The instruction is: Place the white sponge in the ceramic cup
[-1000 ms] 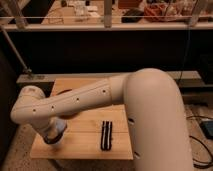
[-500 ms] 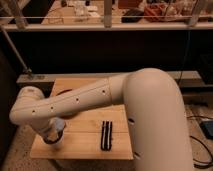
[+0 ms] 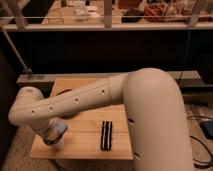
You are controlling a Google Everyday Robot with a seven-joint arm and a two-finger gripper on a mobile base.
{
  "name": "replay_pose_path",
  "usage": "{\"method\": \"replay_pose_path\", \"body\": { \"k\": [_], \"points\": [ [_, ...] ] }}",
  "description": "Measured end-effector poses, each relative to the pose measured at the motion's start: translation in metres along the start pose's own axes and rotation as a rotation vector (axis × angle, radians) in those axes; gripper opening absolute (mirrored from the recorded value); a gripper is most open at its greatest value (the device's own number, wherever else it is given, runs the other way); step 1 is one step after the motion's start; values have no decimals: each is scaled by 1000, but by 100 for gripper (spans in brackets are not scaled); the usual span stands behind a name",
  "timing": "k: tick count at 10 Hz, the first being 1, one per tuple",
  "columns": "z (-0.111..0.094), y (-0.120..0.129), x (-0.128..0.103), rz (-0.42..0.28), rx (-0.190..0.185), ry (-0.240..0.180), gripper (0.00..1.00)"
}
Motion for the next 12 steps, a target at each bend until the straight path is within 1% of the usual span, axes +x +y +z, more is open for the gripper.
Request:
{"method": "replay_pose_path", "body": {
  "k": [1,3,4,5,6,7,9,10,12],
  "points": [
    [-1,0,-1,-1,1,0,40],
    [-1,1,-2,-1,2,2,31],
    [-2,1,-3,-1,3,2,30],
    [-2,1,-3,-1,3,3,32],
    [-3,1,-3,-2,4,4,40],
    [-3,2,-3,-2,5,5,44],
    [-5,2,-3,-2,8,6,44],
    [-5,2,-4,-2,8,7,44],
    [-6,2,-4,0,9,8,34]
  ]
}}
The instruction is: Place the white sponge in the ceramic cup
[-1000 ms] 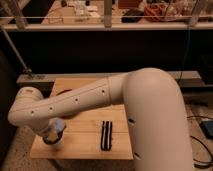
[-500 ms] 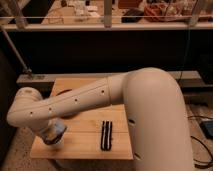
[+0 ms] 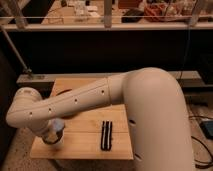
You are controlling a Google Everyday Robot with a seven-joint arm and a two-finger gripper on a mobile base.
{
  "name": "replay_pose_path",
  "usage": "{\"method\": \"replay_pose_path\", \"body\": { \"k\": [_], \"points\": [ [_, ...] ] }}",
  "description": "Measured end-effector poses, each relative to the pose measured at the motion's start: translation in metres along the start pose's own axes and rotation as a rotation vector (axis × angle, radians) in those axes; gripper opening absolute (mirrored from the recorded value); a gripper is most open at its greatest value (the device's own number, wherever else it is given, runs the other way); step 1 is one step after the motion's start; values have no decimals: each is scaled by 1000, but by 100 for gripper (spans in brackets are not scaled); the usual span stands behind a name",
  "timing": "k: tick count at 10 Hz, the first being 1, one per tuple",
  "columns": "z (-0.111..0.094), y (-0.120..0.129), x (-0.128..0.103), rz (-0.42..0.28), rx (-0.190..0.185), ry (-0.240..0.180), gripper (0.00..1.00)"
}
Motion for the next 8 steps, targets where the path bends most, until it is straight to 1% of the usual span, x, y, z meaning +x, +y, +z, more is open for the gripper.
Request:
{"method": "replay_pose_path", "body": {
  "k": [8],
  "points": [
    [-4,1,-1,1,7,6,34]
  ]
}}
